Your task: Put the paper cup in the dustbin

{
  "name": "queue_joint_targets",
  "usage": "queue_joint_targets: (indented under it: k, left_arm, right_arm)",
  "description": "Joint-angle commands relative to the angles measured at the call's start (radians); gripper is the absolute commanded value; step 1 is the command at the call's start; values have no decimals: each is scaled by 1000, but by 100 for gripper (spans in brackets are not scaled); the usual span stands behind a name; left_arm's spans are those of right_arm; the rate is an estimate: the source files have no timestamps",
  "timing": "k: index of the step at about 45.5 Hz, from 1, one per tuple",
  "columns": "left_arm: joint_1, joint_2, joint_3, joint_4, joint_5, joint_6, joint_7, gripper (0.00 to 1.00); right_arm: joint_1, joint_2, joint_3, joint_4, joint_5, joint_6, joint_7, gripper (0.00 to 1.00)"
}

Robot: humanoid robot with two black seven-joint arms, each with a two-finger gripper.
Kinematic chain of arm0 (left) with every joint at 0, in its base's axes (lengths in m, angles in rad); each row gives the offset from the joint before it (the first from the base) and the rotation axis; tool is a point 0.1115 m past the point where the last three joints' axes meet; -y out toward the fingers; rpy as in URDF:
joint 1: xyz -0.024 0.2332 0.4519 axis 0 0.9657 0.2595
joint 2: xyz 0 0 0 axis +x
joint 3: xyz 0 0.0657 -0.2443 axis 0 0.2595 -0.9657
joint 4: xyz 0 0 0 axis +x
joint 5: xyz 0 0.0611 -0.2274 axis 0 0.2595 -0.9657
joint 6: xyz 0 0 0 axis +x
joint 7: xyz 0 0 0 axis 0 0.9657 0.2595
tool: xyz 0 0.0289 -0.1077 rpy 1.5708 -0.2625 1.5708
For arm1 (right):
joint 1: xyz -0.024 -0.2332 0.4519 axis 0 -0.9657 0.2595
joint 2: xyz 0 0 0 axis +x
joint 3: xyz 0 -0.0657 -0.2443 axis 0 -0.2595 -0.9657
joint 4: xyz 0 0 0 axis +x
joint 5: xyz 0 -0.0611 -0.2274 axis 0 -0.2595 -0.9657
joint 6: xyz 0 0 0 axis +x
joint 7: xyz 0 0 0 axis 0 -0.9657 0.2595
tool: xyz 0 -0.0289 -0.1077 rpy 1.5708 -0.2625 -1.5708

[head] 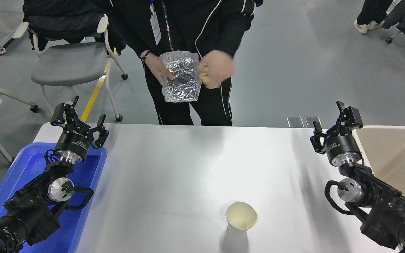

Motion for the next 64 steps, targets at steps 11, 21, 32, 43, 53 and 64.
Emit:
queue_joint_targets:
  k: [11,21,32,43,53,64]
  left_arm:
    - [0,0,0,0,0,0,0,100]
    - [0,0,0,0,0,0,0,100]
    - [0,0,0,0,0,0,0,100]
    - [0,0,0,0,0,0,0,100]
    - [0,0,0,0,0,0,0,100]
    - [0,0,0,0,0,0,0,100]
  right_arm:
    - [34,-7,-20,-25,-2,-9,0,99]
    - [82,-6,-83,-83,-2,-20,-9,99]
    - [163,-9,-242,-161,1,-51,-14,99]
    - [319,-33,-602,-224,-7,-49,-157,99]
    - [499,-70,-1024,-178,-2,-31,-298,99]
    - [787,-95,-1354,101,-56,63,-299,99]
